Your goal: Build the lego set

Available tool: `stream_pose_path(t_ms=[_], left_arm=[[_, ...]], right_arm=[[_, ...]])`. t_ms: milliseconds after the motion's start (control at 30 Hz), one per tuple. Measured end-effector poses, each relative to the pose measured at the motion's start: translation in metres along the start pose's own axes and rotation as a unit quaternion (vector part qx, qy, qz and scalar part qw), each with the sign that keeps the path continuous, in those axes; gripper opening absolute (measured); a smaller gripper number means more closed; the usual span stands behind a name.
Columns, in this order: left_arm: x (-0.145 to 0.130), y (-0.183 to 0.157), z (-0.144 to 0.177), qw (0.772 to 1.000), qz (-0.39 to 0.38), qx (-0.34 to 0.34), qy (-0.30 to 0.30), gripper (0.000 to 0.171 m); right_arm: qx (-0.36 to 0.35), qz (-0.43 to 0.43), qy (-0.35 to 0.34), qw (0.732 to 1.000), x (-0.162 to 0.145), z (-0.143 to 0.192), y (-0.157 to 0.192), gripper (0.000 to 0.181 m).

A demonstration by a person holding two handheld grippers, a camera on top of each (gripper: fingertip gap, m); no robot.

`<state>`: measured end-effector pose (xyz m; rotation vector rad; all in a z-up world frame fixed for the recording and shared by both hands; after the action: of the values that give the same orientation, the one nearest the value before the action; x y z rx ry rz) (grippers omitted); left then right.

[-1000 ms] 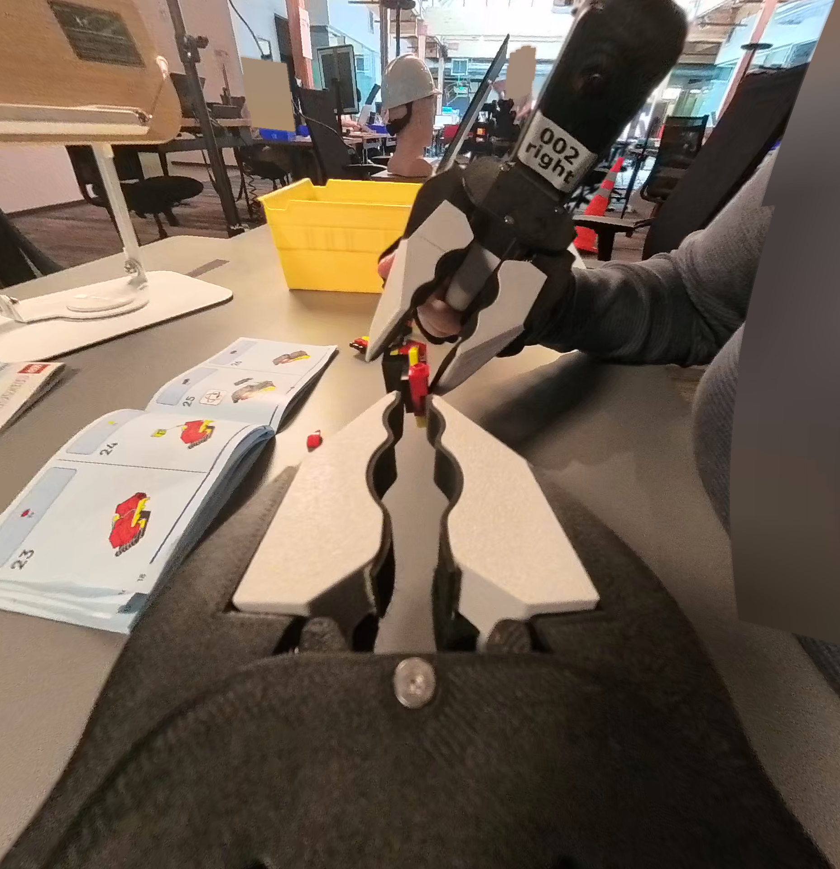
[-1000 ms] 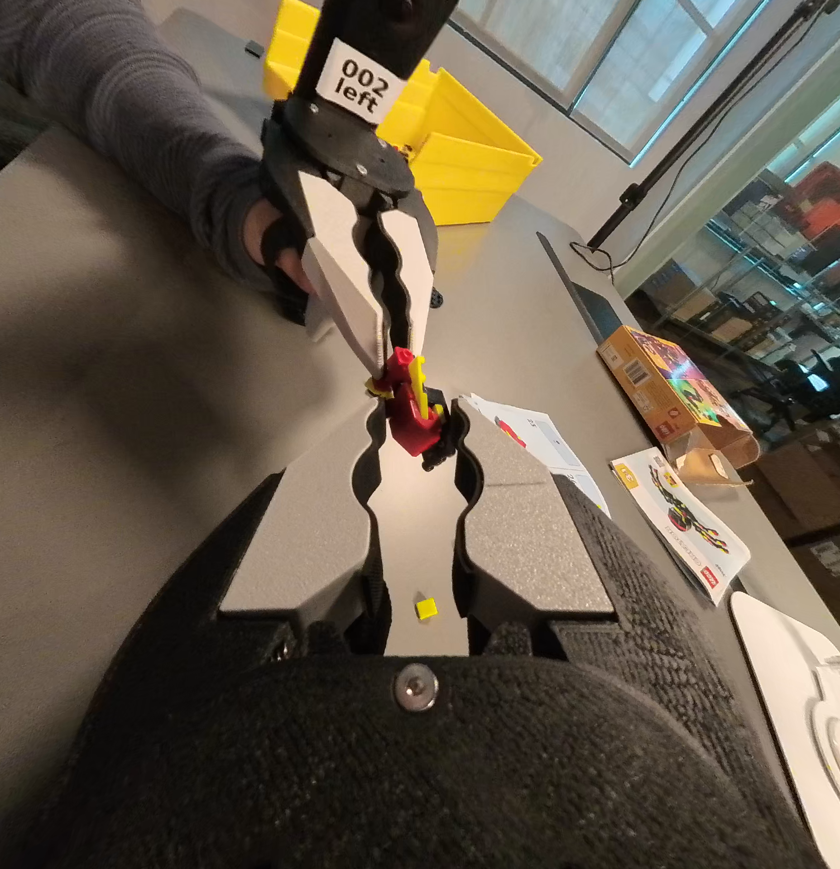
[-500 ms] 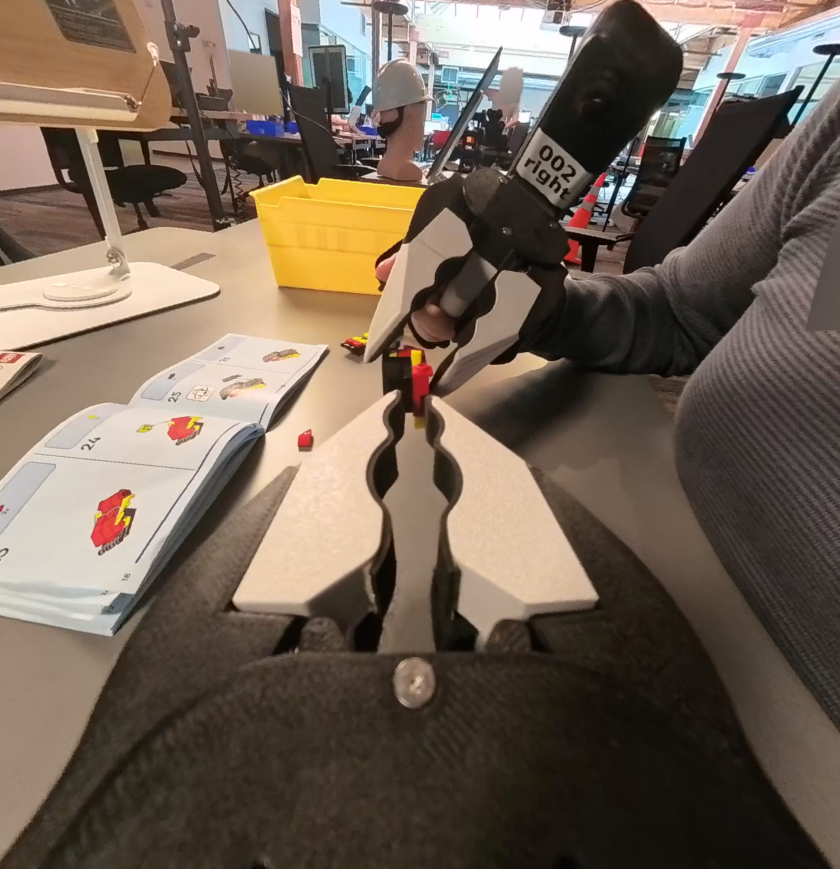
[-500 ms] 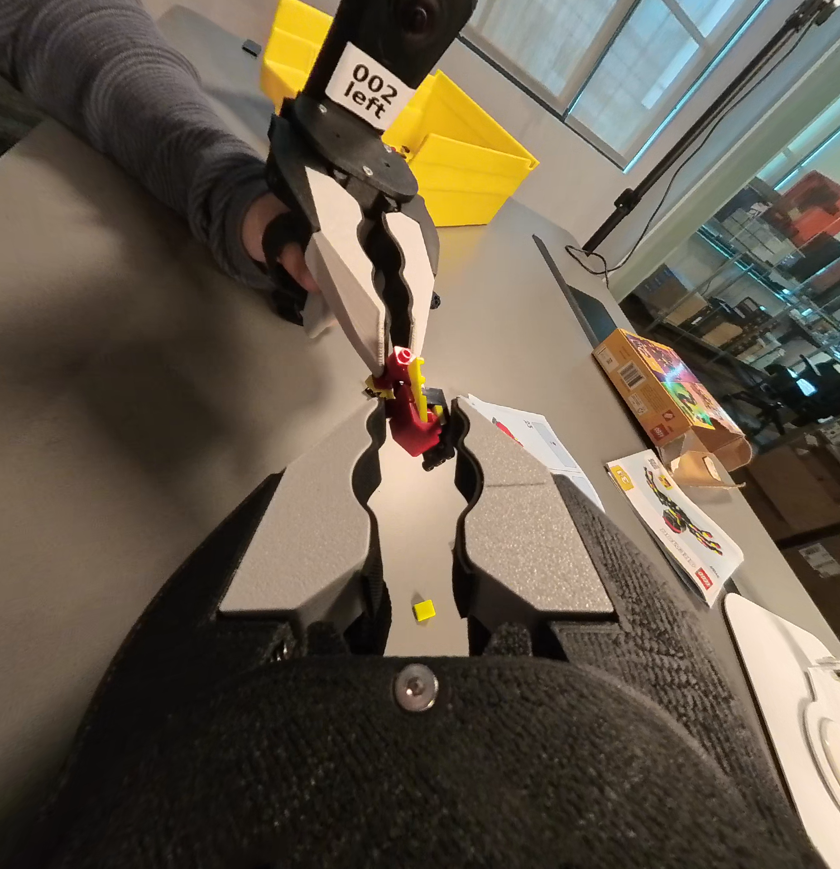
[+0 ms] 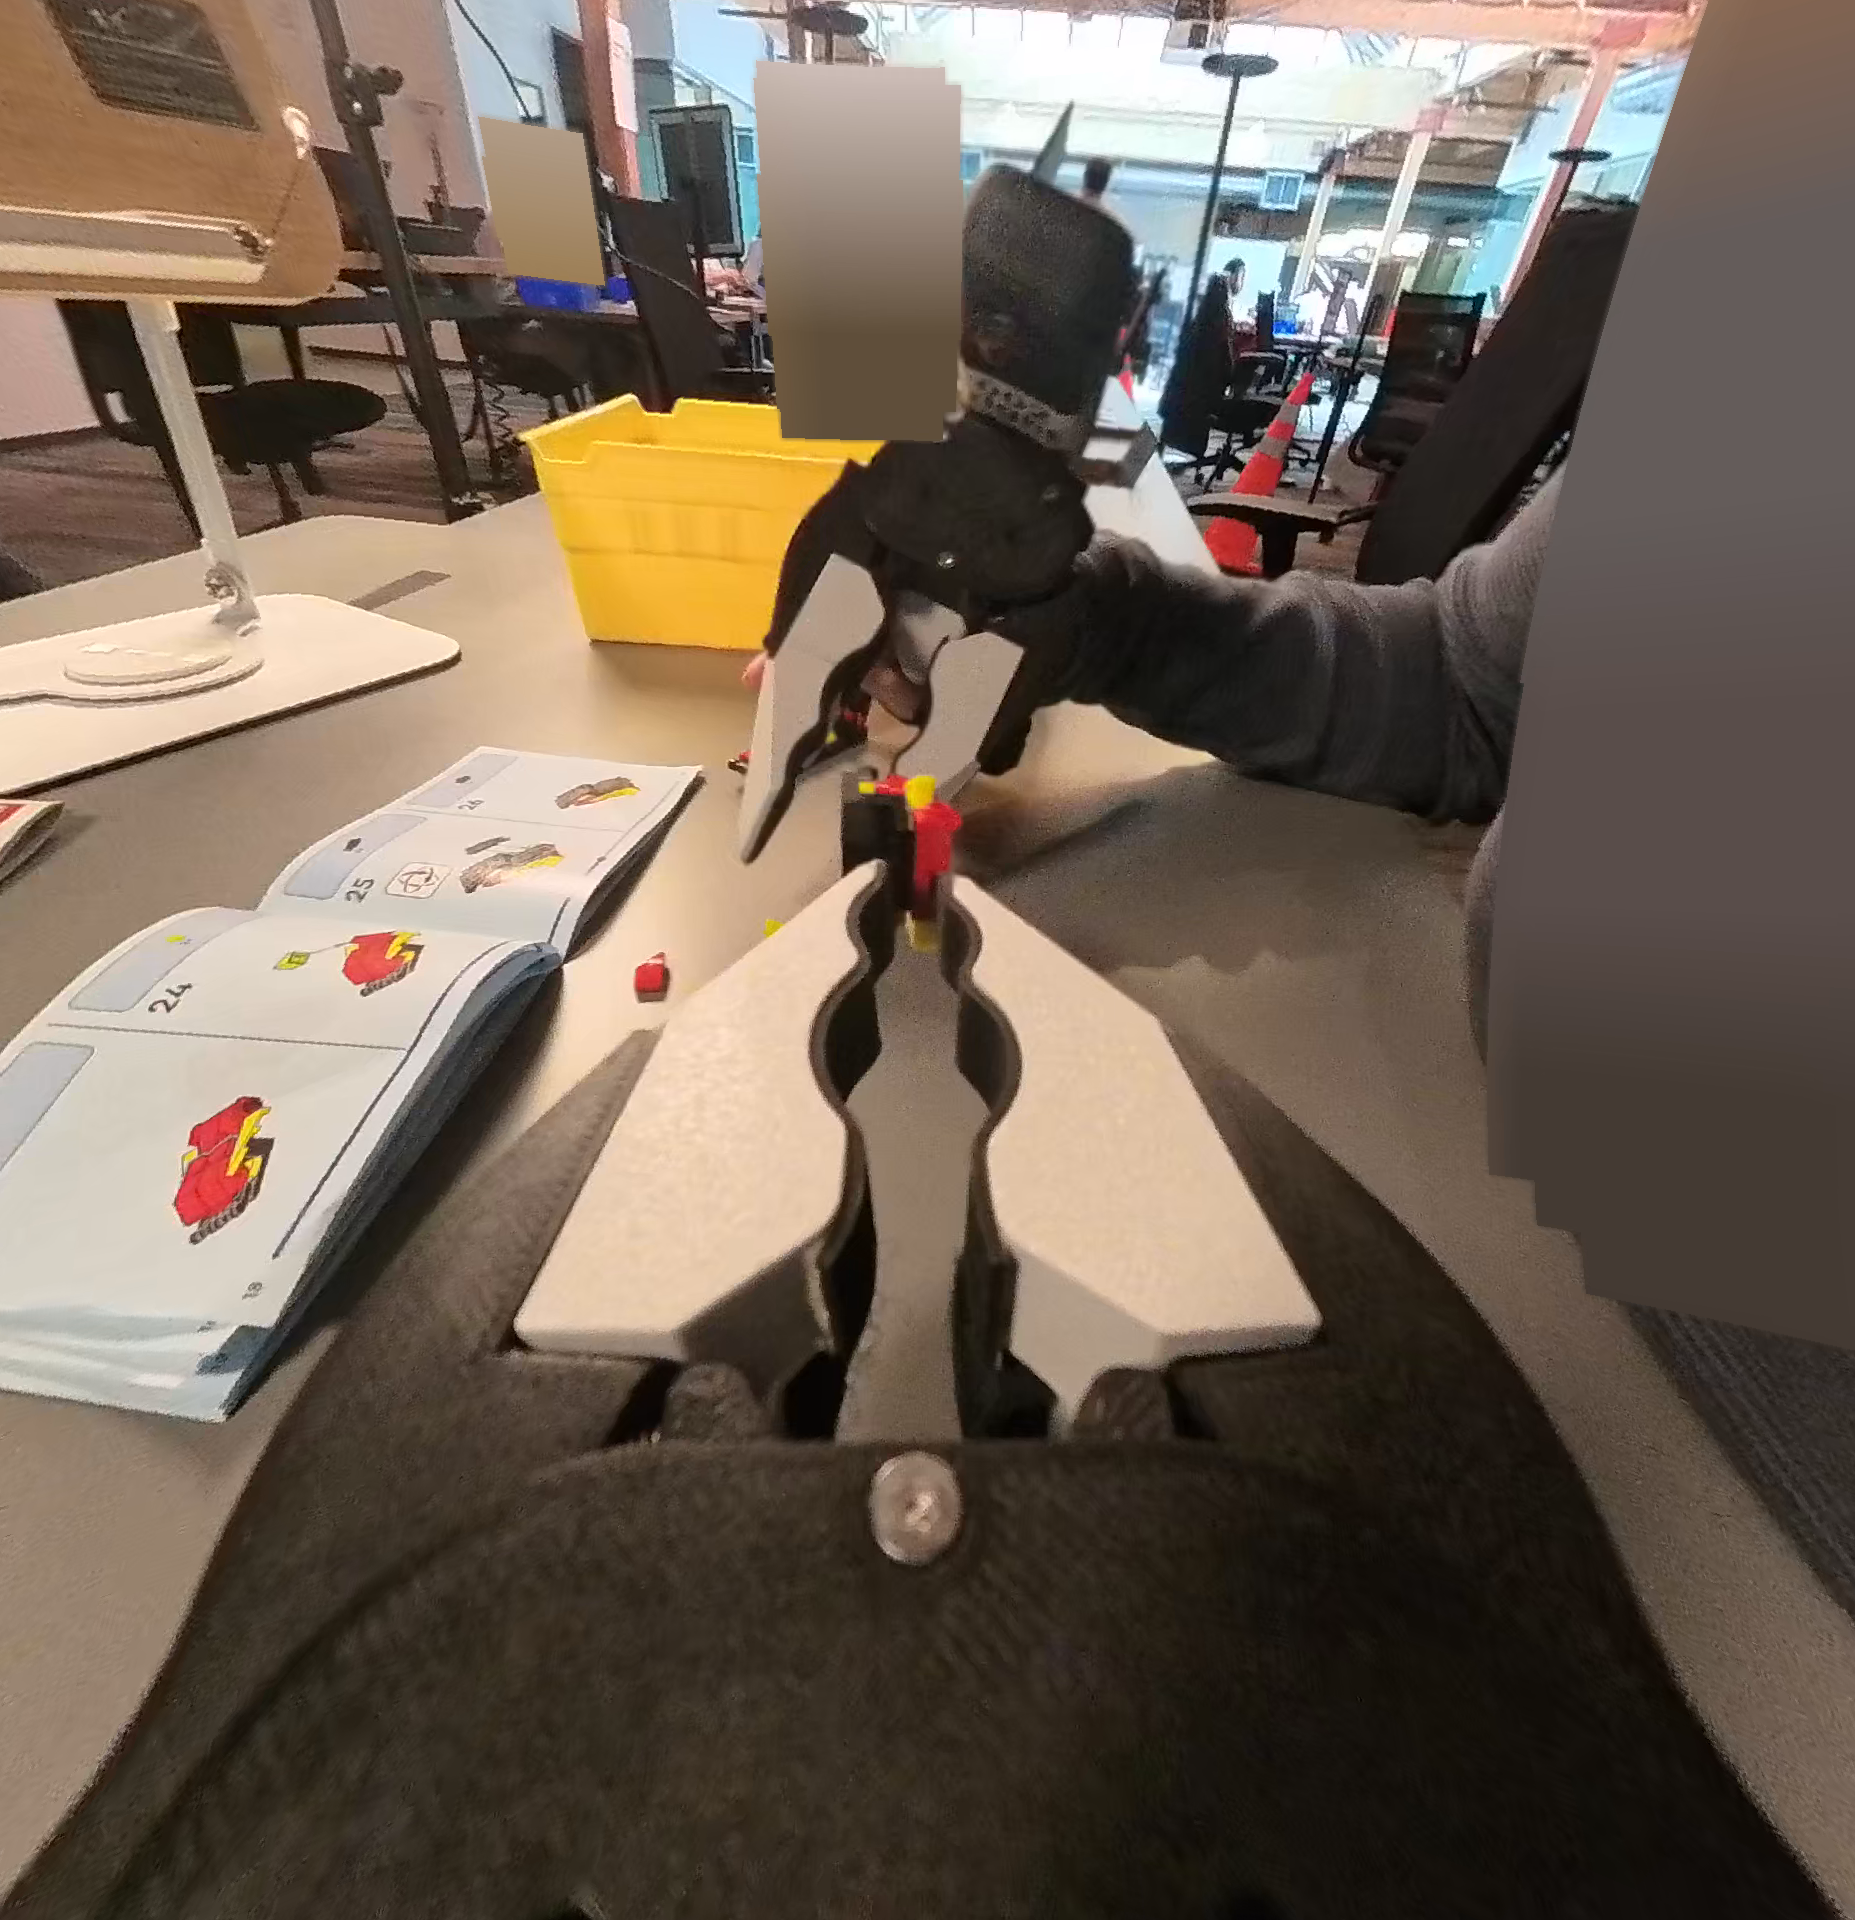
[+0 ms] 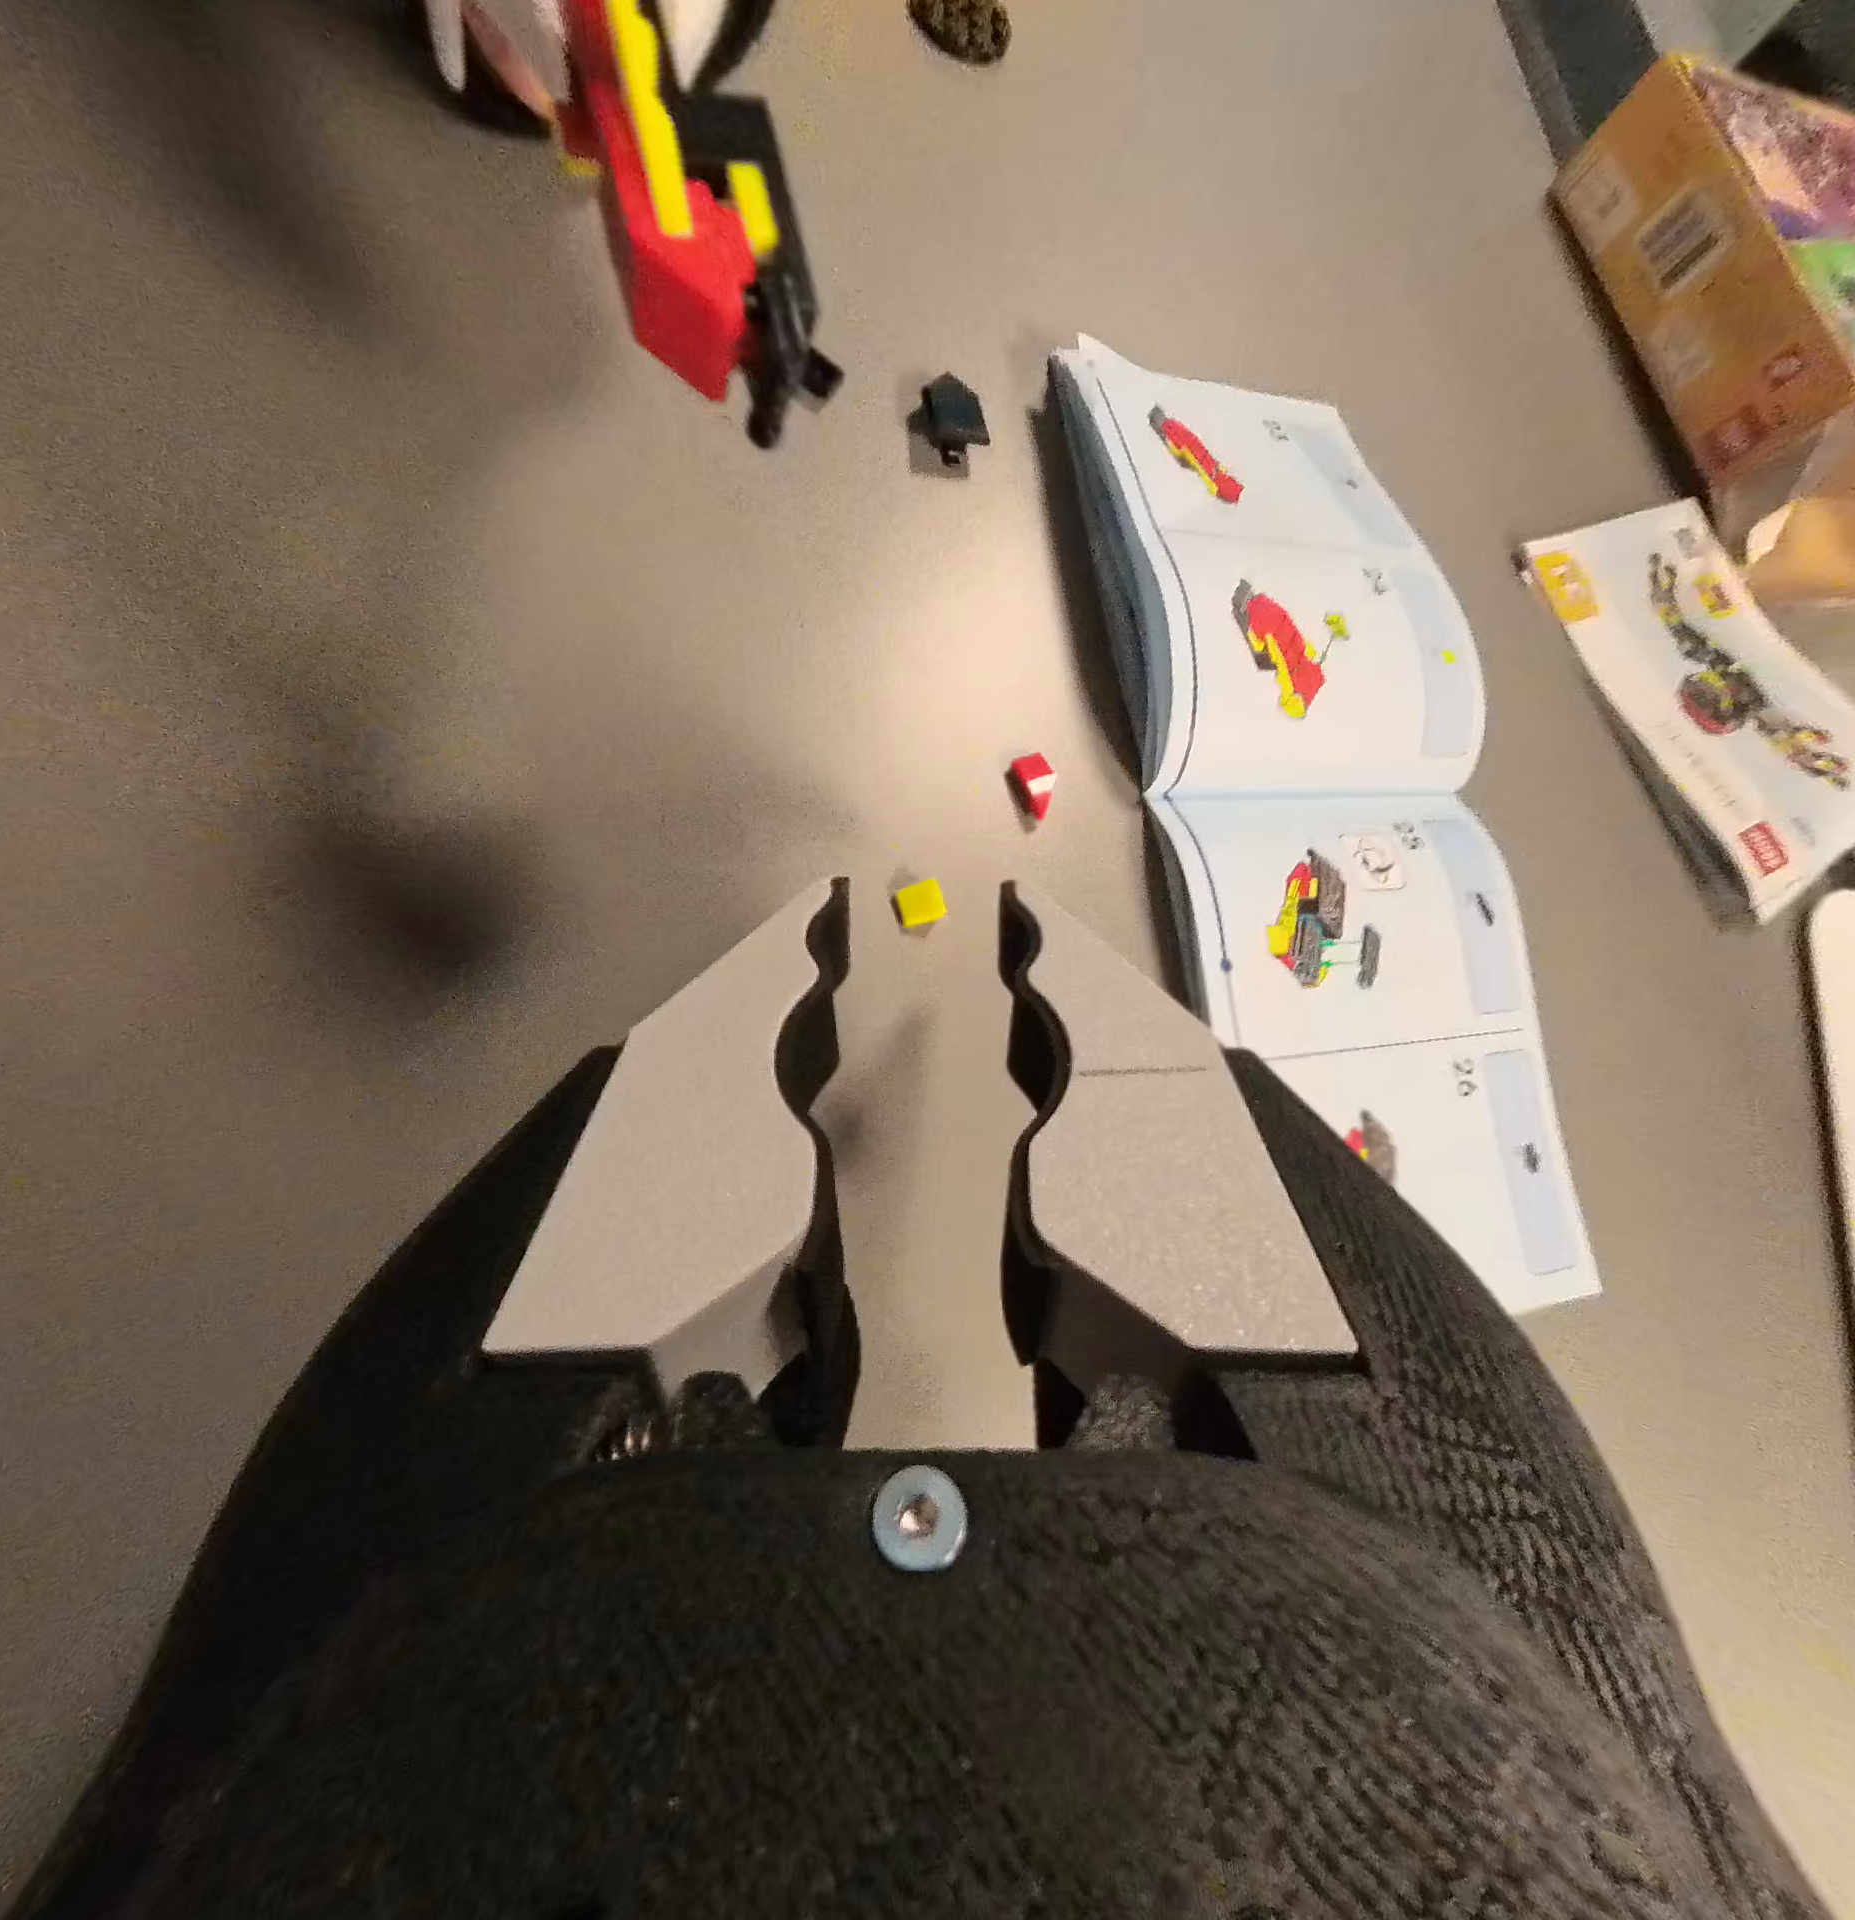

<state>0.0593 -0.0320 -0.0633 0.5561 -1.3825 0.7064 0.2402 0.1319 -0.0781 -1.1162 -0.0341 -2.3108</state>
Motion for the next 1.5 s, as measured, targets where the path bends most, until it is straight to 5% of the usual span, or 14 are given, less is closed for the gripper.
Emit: stream_pose_path(t_ms=[533, 867, 1233, 1500], left_arm=[[-0.001, -0.002, -0.001, 1.0, -0.012, -0.012, 0.008, 0.006], [0.0, -0.002, -0.001, 1.0, -0.011, -0.009, 0.006, 0.006], [0.0, -0.001, 0.001, 1.0, -0.004, -0.004, -0.004, 0.006], [0.0, 0.0, 0.002, 1.0, 0.002, -0.006, -0.011, 0.006]], right_arm=[[0.106, -0.026, -0.022, 0.994, -0.013, -0.018, -0.016, 0.008], [0.101, -0.039, -0.022, 0.994, -0.01, -0.018, -0.015, 0.004], [0.112, 0.003, -0.175, 0.978, 0.068, 0.025, -0.017, 0.001], [0.148, 0.042, -0.173, 0.973, 0.095, 0.017, -0.006, 0.0]])
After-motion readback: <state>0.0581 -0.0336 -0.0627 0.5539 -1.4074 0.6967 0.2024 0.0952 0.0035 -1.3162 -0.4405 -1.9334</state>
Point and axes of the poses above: each gripper's, where its closed fingertips meet, z back along the fingers, x out of its top, y = z × x across the jaws, the point moved 10 cm from there along z, back along the fingers, and after that the axes turned 6 degrees about x, right-handed, at the moved point
